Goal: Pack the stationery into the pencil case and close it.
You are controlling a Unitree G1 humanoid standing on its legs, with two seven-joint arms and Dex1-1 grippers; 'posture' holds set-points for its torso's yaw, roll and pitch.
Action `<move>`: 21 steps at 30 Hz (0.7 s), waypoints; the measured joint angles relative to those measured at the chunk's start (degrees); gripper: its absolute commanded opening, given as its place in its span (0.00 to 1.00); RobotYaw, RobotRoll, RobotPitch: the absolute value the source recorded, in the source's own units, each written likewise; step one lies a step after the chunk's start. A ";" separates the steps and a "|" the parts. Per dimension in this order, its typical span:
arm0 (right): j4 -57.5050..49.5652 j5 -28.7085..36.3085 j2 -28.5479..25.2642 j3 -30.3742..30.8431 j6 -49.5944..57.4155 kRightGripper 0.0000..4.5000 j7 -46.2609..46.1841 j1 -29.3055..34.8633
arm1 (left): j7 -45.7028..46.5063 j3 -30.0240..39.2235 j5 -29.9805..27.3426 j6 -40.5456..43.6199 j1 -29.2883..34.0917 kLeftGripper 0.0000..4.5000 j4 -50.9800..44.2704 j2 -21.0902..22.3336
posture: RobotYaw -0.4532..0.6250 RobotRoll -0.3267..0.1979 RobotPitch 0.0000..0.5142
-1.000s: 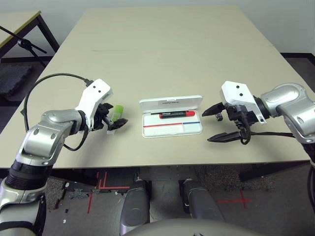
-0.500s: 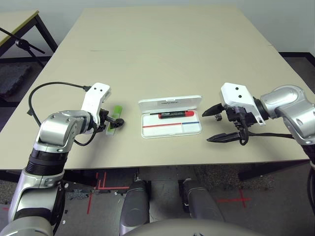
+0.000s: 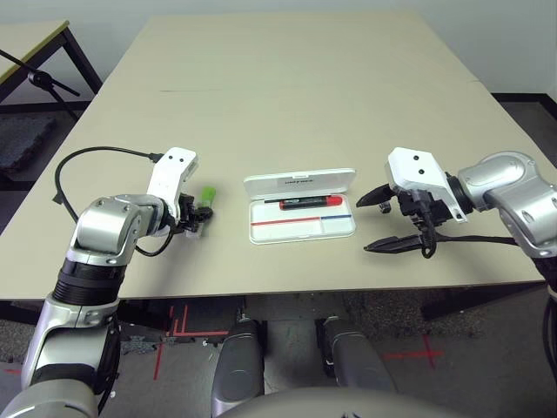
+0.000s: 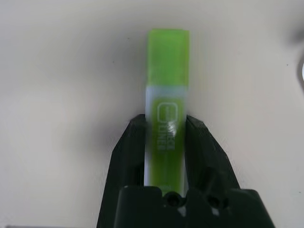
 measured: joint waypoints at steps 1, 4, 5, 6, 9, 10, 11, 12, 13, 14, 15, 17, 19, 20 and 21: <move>-0.01 -0.01 0.04 0.01 -0.02 1.00 -0.05 0.00 | -0.98 -0.84 -0.02 -1.09 0.26 0.24 -0.13 1.40 | 0.40 0.62 0.23; 0.01 -0.28 0.03 0.02 -0.08 1.00 -0.26 0.00 | -4.94 -2.77 -0.01 -5.17 2.09 0.24 -0.60 6.82 | 0.40 0.62 0.23; 0.01 -0.36 0.04 0.02 -0.10 1.00 -0.36 0.00 | -6.22 -3.32 -0.01 -6.51 2.60 0.24 -0.70 8.34 | 0.40 0.62 0.23; 0.01 -0.38 0.08 0.03 -0.18 1.00 -0.42 0.00 | -7.93 -3.61 -0.01 -8.89 3.68 0.24 -1.02 10.01 | 0.40 0.62 0.23; 0.01 -0.46 0.09 0.08 -0.33 1.00 -0.62 0.00 | -14.61 -4.05 0.08 -18.41 7.95 0.24 -2.49 15.14 | 0.40 0.62 0.23; 0.05 -0.50 0.03 0.10 -0.34 1.00 -0.63 0.02 | -16.79 -4.14 0.15 -22.02 9.25 0.24 -3.13 16.56 | 0.40 0.62 0.23; 0.04 -0.51 0.08 0.15 -0.38 1.00 -0.72 -0.01 | -18.89 -4.20 0.33 -25.91 10.62 0.24 -3.67 17.84 | 0.40 0.62 0.23; 0.06 -0.55 0.08 0.21 -0.39 1.00 -0.75 -0.01 | -20.79 -4.28 0.60 -29.35 11.89 0.24 -3.95 19.04 | 0.40 0.62 0.23; 0.07 -0.62 0.08 0.29 -0.40 1.00 -0.76 -0.01 | -22.04 -4.30 0.88 -31.65 12.79 0.24 -4.05 19.70 | 0.40 0.62 0.23; 0.07 -0.67 0.09 0.40 -0.40 1.00 -0.78 -0.05 | -23.37 -4.26 1.13 -34.19 13.67 0.24 -4.06 20.09 | 0.40 0.62 0.23; 0.06 -0.73 0.10 0.53 -0.41 1.00 -0.78 -0.08 | -25.10 -4.16 1.15 -37.09 14.87 0.24 -4.19 20.39 | 0.40 0.62 0.23; 0.08 -0.87 0.10 0.57 -0.42 1.00 -0.77 -0.09 | -28.23 -4.14 0.98 -41.49 16.16 0.24 -4.74 20.46 | 0.40 0.62 0.23; 0.08 -0.91 0.11 0.58 -0.41 1.00 -0.77 -0.14 | -30.47 -3.81 0.76 -44.59 16.58 0.24 -5.63 20.48 | 0.40 0.62 0.23; 0.08 -0.92 0.11 0.59 -0.41 1.00 -0.77 -0.15 | -31.32 -3.62 0.69 -45.75 16.60 0.24 -5.90 20.49 | 0.40 0.62 0.23; 0.08 -0.92 0.12 0.61 -0.41 1.00 -0.77 -0.16 | -32.13 -3.45 0.62 -46.78 16.60 0.24 -6.32 20.49 | 0.40 0.62 0.23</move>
